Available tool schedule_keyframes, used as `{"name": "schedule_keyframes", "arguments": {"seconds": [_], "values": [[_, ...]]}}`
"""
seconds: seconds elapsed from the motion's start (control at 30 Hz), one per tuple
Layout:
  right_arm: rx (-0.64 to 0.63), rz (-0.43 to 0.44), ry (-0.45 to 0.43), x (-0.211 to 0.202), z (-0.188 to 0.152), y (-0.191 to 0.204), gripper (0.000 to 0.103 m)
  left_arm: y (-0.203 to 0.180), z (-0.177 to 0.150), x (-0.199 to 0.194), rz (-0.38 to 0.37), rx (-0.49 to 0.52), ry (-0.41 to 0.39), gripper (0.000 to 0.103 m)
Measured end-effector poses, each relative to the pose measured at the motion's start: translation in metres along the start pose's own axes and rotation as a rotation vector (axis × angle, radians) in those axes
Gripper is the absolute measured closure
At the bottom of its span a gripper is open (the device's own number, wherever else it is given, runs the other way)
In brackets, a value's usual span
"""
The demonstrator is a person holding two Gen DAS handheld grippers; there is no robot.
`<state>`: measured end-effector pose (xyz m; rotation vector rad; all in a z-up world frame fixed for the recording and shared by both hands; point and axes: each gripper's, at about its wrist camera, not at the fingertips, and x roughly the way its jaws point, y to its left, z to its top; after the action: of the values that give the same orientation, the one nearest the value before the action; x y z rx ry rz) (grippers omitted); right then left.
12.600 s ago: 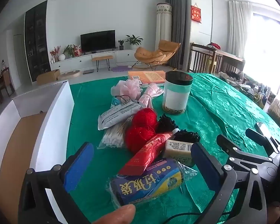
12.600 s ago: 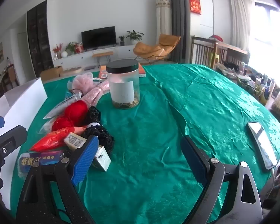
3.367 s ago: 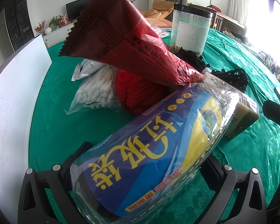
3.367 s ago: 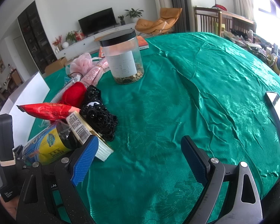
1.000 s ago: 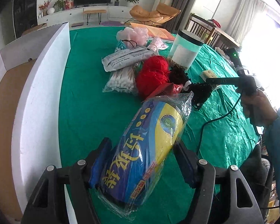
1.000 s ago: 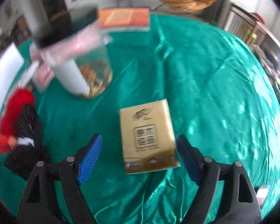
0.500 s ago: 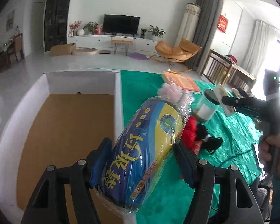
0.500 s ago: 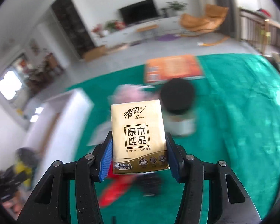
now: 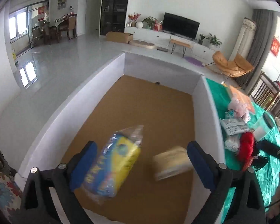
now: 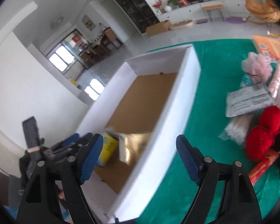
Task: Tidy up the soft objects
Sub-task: 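Carry both packs over the white box and open both grippers to drop them, then bring both grippers back over the table toward the red tube package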
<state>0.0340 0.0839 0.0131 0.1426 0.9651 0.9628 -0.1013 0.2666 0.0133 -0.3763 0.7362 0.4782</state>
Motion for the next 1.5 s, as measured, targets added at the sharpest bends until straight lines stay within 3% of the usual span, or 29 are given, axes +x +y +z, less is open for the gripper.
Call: {"name": "schedule_keyframes", "arguments": {"seconds": [0.23, 0.33, 0.43, 0.5, 0.57, 0.8, 0.97, 1.5], "values": [[0.052, -0.464, -0.133, -0.055, -0.056, -0.114, 0.02, -0.092, -0.012, -0.002, -0.246, 0.114, 0.006, 0.004], [0.148, -0.652, -0.177, -0.078, -0.081, -0.171, 0.02, -0.145, -0.034, 0.001, -0.357, 0.229, 0.06, 0.002], [0.208, -0.805, -0.187, -0.101, -0.102, -0.208, 0.02, -0.191, -0.056, 0.01, -0.4, 0.349, 0.11, 0.002], [0.345, -0.808, -0.153, -0.109, -0.107, -0.237, 0.02, -0.211, -0.067, 0.022, -0.398, 0.399, 0.139, 0.002], [0.386, -0.825, -0.15, -0.114, -0.108, -0.249, 0.02, -0.225, -0.078, 0.033, -0.402, 0.419, 0.172, 0.002], [0.369, -0.908, -0.107, -0.115, -0.108, -0.255, 0.019, -0.24, -0.103, 0.052, -0.364, 0.482, 0.207, 0.002], [0.351, -0.908, -0.116, -0.111, -0.116, -0.247, 0.012, -0.25, -0.113, 0.075, -0.322, 0.5, 0.238, 0.002], [0.341, -0.918, -0.123, -0.111, -0.12, -0.242, 0.011, -0.257, -0.12, 0.083, -0.276, 0.553, 0.239, 0.002]]}}
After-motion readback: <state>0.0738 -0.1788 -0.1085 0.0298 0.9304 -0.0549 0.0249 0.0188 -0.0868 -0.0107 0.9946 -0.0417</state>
